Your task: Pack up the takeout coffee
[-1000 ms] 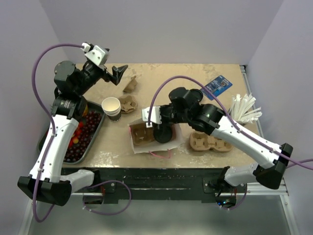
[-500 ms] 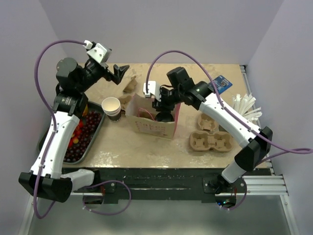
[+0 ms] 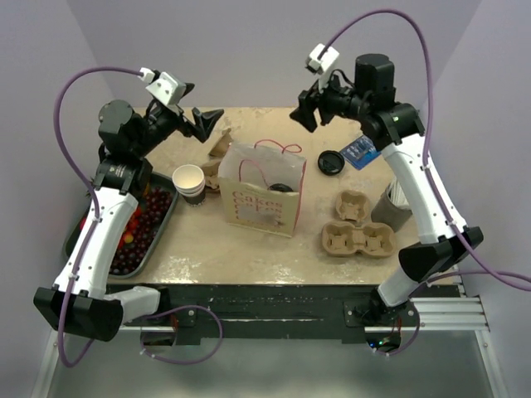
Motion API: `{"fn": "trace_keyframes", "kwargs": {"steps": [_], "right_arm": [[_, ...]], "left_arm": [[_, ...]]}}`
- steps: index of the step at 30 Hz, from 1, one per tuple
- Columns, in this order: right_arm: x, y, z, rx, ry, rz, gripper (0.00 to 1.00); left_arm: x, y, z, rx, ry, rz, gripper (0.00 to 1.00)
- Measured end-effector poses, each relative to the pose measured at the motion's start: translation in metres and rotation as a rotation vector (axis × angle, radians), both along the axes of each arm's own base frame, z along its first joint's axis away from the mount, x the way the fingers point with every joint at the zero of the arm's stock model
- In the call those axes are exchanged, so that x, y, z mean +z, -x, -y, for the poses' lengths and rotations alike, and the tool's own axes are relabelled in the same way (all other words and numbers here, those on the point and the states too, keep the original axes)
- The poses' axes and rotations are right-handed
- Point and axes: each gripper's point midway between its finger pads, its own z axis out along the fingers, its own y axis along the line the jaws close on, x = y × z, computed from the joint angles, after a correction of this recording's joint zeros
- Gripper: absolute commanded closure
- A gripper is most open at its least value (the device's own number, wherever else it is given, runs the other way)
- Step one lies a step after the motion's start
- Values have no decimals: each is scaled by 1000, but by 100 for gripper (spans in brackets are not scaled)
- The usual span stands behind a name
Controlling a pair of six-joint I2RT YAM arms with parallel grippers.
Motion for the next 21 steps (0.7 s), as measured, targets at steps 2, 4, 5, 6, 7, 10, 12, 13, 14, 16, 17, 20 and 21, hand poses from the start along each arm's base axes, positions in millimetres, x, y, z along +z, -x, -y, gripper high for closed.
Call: {"fn": "trace_keyframes", "kwargs": {"steps": [2,4,5,6,7,10,12,13,14,16,17,20,21], "right_arm": [[-6,-13,22,-77,-5,-20,43],[-25,-30,58,-195,4,-73,48],[-36,-38,78,-259,16,-97,50],[-47,-44,93,-307,30,-117,51],[-64,-50,115,-378,57,-148,52],[-103,-54,154,-499,139,-218,56],[-125,-50,168,-540,198,-260,57],[-134,-48,173,-555,224,-276,57],[-143,-43,178,-569,253,-297,58],[-155,-34,185,-584,298,-329,59],[-158,-29,189,-595,320,-339,59],[-163,-13,204,-628,381,-362,60],[-162,-10,209,-641,396,-362,61]], "left_arm": [[-11,2,0,-2,8,-19,0],[-21,5,-1,-1,10,-37,0],[-26,7,-1,0,8,-45,0],[-29,9,-1,0,7,-48,0],[-30,10,-1,-1,6,-50,0],[-28,14,-2,-2,7,-38,0],[-24,17,-2,-5,11,-17,0],[-23,18,-2,-6,13,-8,0],[-23,20,-2,-8,15,1,0],[-24,25,-2,-14,16,11,0],[-25,27,-3,-14,16,15,0],[-27,32,-4,-14,15,18,0],[-26,34,-4,-14,12,23,0]]}}
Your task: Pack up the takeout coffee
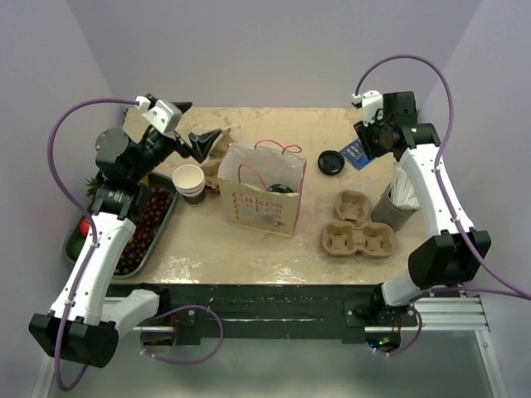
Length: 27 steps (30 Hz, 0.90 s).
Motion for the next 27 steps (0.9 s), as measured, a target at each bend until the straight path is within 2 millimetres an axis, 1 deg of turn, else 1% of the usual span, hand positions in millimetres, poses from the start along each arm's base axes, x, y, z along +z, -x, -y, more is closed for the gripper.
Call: {"fn": "trace_keyframes", "kwargs": {"steps": [3,7,13,17,23,27], "right_arm": [[3,7,13,-23,52,-4,62],[2,17,32,-46,119,-49,62],[0,31,54,-72,171,-108,61],[-4,38,60,-80,188,-141,61],[-15,44,61,-73,195,-180,62],[-15,45,63,-74,204,-181,62]], "left_arm": [[3,5,-1,1,-2,14,0],[5,10,-1,-8,-6,42,0],[-10,11,1,-19,-8,40,0],[-10,11,0,-18,-18,50,0],[-10,11,0,-17,-22,54,0],[-10,11,1,-19,-22,54,0]]}}
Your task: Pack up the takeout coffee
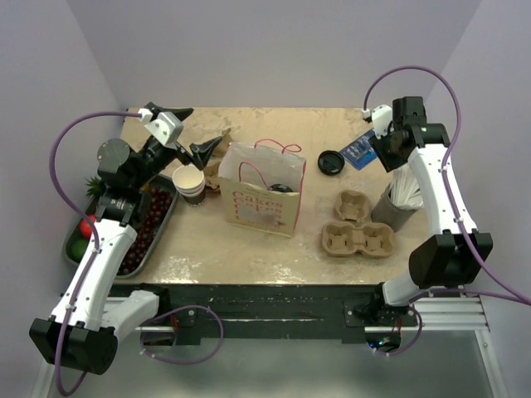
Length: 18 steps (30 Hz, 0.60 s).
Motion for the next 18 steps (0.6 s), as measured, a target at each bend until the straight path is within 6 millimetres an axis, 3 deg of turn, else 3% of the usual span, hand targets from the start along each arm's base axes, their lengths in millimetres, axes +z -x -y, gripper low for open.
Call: {"fn": "trace_keyframes", "kwargs": {"steps": [7,10,14,18], "right_arm": [[-3,-2,8,-5,26,-10,63],[-8,-5,8,-3,29,-22,69],[-12,-7,8,1,30,-33,80],[-12,-7,8,5,30,-33,100]], "left_arm": [[0,0,0,0,0,0,0],[0,0,0,0,0,0,0],[0,0,0,0,0,0,0],[0,0,0,0,0,-1,0]]}}
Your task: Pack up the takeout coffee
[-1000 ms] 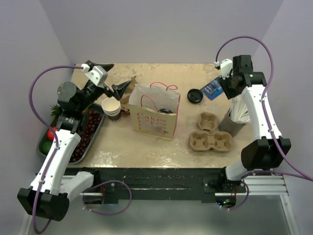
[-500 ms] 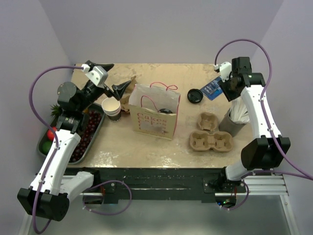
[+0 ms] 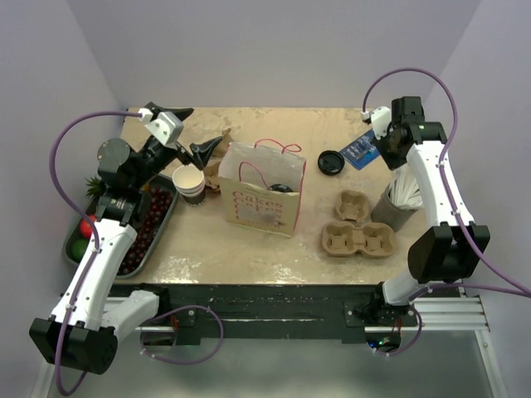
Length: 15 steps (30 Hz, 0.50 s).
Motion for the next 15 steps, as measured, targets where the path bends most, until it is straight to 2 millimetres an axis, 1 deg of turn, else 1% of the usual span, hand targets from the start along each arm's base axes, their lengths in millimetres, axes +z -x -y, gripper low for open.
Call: {"fn": "trace_keyframes", "kwargs": {"steps": [5,8,9,11,13,15], "right_arm": [[1,-1,0,5,2,5,100],[14,-6,0,6,2,37,100],[24,-12,-1,7,-2,66,100],[54,-26,-4,14,-16,156,100],[92,-39,-7,15,-35,268,100],[125,-47,-11,22,-61,359,100]], "left_arm": [[-1,-1,0,0,-1,-2,0],[0,-2,0,-1,-1,-3,0],[1,-2,0,-1,0,-1,0],[1,-3,1,-4,-1,-2,0],[3,-5,2,-7,-2,-1,0],[4,-8,3,-8,-2,-2,0]]}}
